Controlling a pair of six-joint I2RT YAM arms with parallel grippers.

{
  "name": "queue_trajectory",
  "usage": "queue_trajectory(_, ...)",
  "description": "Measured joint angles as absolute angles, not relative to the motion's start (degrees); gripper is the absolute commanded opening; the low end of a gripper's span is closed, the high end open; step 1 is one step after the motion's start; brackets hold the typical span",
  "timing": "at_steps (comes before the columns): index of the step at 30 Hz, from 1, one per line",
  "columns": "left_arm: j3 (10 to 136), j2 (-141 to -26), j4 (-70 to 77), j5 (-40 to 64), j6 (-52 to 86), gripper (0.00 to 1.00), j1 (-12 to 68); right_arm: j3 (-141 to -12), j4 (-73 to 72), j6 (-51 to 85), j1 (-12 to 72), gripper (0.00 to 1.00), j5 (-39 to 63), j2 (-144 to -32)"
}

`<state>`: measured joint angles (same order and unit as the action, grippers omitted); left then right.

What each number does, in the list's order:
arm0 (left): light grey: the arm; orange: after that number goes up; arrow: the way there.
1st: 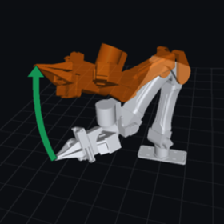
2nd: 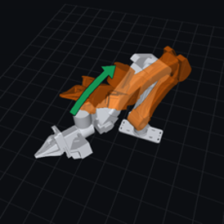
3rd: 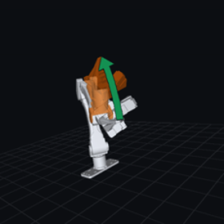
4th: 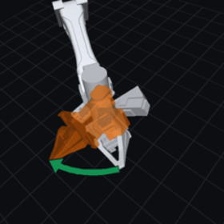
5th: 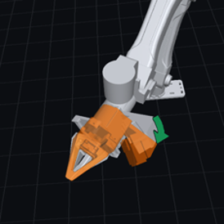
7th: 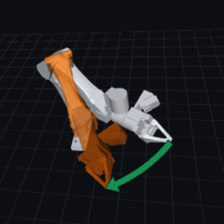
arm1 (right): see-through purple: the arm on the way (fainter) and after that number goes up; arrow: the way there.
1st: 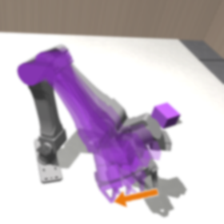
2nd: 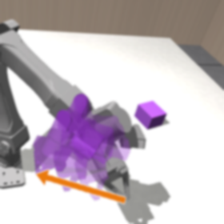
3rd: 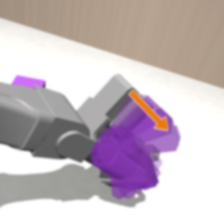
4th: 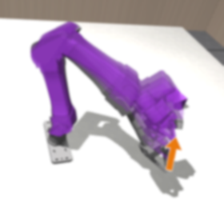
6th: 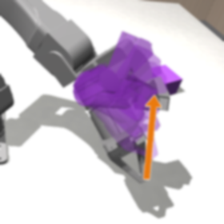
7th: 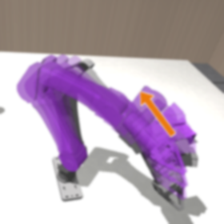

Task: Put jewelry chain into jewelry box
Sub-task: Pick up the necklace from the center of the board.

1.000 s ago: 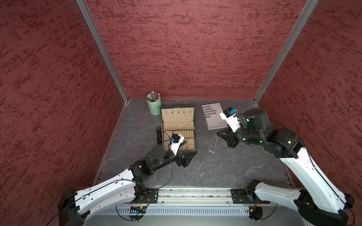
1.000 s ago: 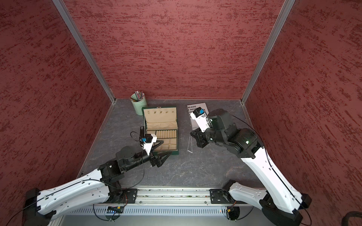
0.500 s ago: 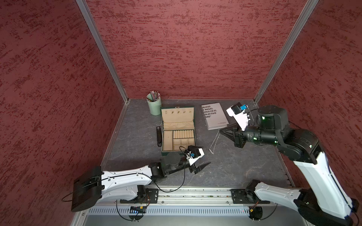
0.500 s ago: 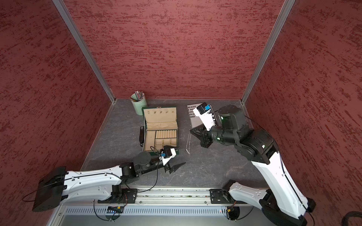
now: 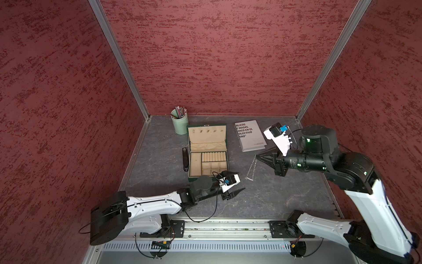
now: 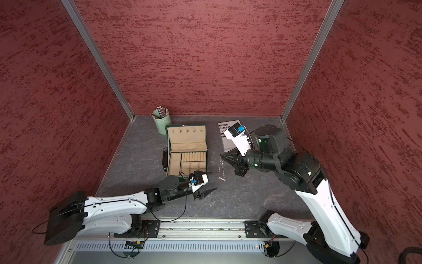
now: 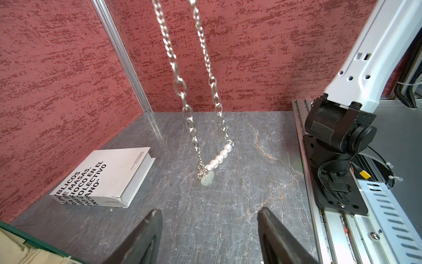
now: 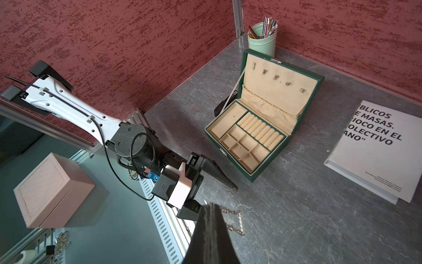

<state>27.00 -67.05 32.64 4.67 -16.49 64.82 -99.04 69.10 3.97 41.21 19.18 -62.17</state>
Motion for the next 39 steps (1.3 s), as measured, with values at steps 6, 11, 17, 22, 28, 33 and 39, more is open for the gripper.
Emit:
queue_trajectory(6, 27.4, -67.9, 32.6, 6.2, -16.5, 0.64, 64.6, -99.0, 69.2, 3.9, 41.5, 0.0, 19.2, -62.2)
queue_trajectory(11, 28.5, -69.1, 32.7, 6.6, -16.5, 0.6, 64.6, -99.0, 69.3, 3.8, 41.6, 0.0, 19.2, -62.2)
queue_trajectory(17, 29.6, -70.3, 32.7, 7.6, -16.6, 0.54, 64.5, -99.0, 69.3, 3.5, 41.9, 0.0, 19.2, -62.2)
queue_trajectory(22, 30.1, -70.8, 32.7, 8.5, -16.6, 0.54, 64.1, -99.0, 69.3, 3.4, 42.0, 0.0, 19.2, -62.2)
queue_trajectory(28, 30.8, -71.5, 32.6, 9.2, -16.6, 0.46, 64.0, -99.0, 69.3, 3.3, 42.3, 0.0, 19.2, -62.2)
queue_trajectory(33, 30.9, -71.5, 32.6, 9.7, -16.5, 0.36, 63.9, -99.0, 69.3, 3.0, 42.4, 0.0, 19.1, -62.2)
queue_trajectory(39, 30.9, -71.5, 32.1, 10.7, -16.3, 0.3, 63.9, -99.0, 69.3, 2.7, 42.7, 0.0, 18.8, -62.2)
